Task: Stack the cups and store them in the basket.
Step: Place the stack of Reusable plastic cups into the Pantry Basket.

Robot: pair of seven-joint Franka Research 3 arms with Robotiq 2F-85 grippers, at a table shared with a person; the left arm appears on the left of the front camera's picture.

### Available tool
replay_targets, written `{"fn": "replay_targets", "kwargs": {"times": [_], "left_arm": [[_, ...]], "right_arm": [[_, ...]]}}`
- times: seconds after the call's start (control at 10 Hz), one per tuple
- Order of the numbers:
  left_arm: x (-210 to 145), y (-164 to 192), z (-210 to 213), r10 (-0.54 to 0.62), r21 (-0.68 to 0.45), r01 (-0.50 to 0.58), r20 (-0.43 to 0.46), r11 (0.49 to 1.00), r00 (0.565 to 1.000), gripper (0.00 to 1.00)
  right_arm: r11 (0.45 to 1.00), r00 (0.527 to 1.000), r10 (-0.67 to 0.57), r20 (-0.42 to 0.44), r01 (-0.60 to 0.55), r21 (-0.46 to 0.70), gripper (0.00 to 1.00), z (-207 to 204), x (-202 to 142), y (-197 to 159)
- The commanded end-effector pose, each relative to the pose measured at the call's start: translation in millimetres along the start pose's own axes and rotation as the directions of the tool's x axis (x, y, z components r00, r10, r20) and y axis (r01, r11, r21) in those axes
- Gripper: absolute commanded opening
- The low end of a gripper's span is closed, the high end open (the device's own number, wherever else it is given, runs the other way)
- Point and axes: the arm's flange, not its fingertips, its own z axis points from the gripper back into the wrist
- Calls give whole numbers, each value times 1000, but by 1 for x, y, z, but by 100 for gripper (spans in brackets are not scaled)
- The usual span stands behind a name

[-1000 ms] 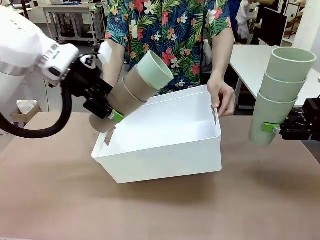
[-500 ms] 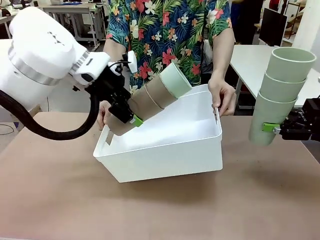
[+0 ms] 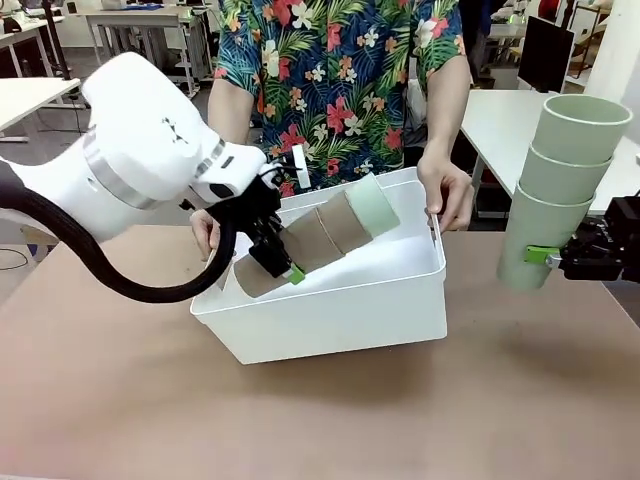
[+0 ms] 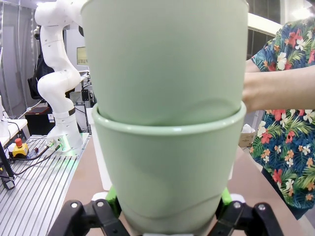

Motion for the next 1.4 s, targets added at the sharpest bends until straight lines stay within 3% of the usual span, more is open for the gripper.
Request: {"fn": "replay_targets", "kwargs": {"times": [0.0, 0.6, 1.3], "left_arm": [[13, 5, -8, 16, 32, -14, -51, 999, 999, 85], [17, 0, -55, -46, 87, 57, -120, 995, 992, 85], [17, -4, -72, -86, 86, 99, -145, 991, 986, 85]], "right_arm": [[1000, 1000, 13, 0, -13, -1, 85, 0, 4, 0], [1000, 1000, 13, 0, -13, -1, 85, 0, 4, 0], [1000, 1000, 13, 0, -13, -1, 85, 0, 4, 0]]}}
